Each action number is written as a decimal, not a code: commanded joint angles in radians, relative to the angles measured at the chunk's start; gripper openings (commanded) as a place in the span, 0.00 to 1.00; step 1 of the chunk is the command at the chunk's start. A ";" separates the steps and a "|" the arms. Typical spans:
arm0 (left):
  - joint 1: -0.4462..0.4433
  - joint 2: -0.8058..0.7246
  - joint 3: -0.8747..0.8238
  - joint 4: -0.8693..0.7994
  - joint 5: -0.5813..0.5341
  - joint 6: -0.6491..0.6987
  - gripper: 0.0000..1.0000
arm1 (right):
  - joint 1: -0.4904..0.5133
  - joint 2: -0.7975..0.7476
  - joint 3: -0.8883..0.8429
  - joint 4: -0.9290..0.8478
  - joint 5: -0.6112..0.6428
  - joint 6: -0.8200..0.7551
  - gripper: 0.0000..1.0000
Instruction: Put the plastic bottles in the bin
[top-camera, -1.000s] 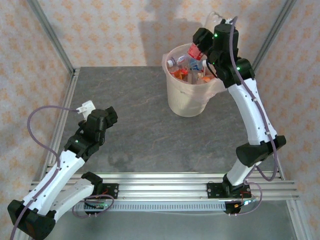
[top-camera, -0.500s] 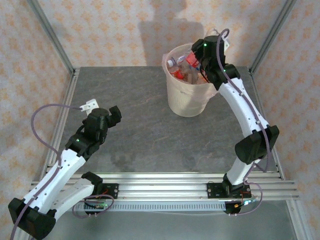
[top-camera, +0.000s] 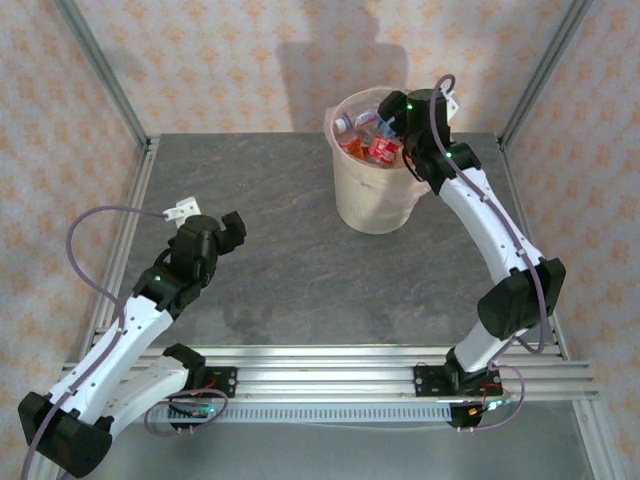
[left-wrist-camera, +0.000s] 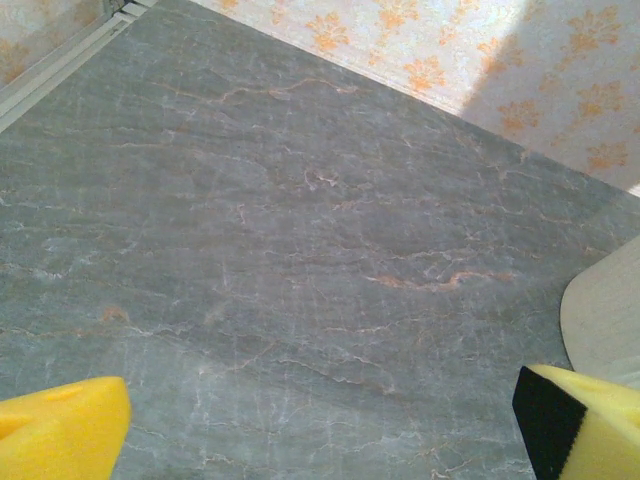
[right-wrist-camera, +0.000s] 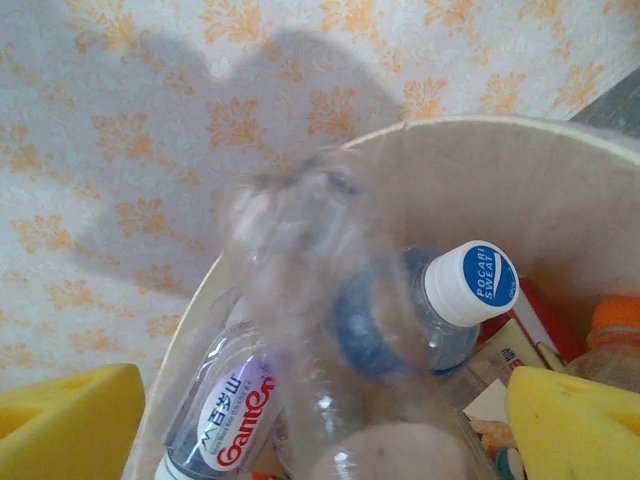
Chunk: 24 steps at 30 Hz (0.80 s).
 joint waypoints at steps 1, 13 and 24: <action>0.003 -0.001 0.031 0.025 0.003 0.009 1.00 | 0.007 -0.018 0.078 -0.091 0.055 -0.077 0.95; 0.003 0.016 0.030 0.032 0.014 0.009 1.00 | 0.008 0.119 0.416 -0.295 0.018 -0.317 0.89; 0.000 0.031 0.028 0.047 0.046 0.010 1.00 | 0.003 0.538 1.043 -0.632 0.070 -0.481 0.71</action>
